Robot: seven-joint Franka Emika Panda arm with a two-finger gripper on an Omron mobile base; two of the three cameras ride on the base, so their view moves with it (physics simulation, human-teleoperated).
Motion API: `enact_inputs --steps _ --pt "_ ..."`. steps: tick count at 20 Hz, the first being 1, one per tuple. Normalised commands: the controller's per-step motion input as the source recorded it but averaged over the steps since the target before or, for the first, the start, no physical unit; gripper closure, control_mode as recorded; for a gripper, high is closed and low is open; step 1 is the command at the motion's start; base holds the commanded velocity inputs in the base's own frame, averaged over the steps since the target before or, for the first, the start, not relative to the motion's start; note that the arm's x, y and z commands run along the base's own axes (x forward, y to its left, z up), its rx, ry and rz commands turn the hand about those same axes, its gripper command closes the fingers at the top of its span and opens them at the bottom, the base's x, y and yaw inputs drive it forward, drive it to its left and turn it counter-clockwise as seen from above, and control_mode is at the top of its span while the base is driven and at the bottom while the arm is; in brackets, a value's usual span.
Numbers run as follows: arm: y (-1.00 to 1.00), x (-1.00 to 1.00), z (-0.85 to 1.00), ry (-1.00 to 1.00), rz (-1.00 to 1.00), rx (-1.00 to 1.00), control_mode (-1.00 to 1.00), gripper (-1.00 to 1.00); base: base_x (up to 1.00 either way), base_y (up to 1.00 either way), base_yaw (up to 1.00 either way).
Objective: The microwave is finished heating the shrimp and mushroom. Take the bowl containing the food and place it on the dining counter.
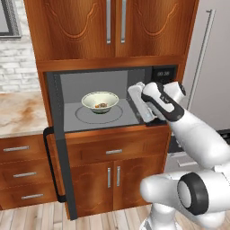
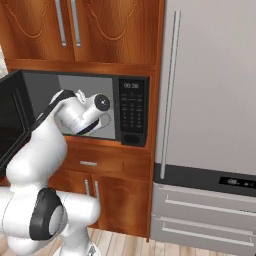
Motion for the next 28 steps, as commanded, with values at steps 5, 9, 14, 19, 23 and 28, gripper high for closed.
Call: enact_inputs --steps 5,9,14,19,23,28 --pt "0.24 0.93 -0.34 0.08 -0.07 -0.02 -1.00 -1.00 0.00 0.00 0.00" --pt "0.24 0.76 -0.50 0.09 -0.07 -0.07 -1.00 -1.00 0.00 0.00 0.00" --pt "0.20 0.81 -0.37 0.05 -0.07 -0.05 -1.00 -1.00 0.00 0.00 0.00" --pt "0.12 0.78 -0.31 0.00 -0.07 -0.02 -1.00 -1.00 0.00 0.00 0.00" --pt "0.08 0.73 -0.36 0.00 -0.07 -0.04 -1.00 -1.00 0.00 0.00 0.00" --pt "0.07 0.68 -0.34 0.00 -0.06 -0.03 -1.00 -1.00 0.00 0.00 0.00"
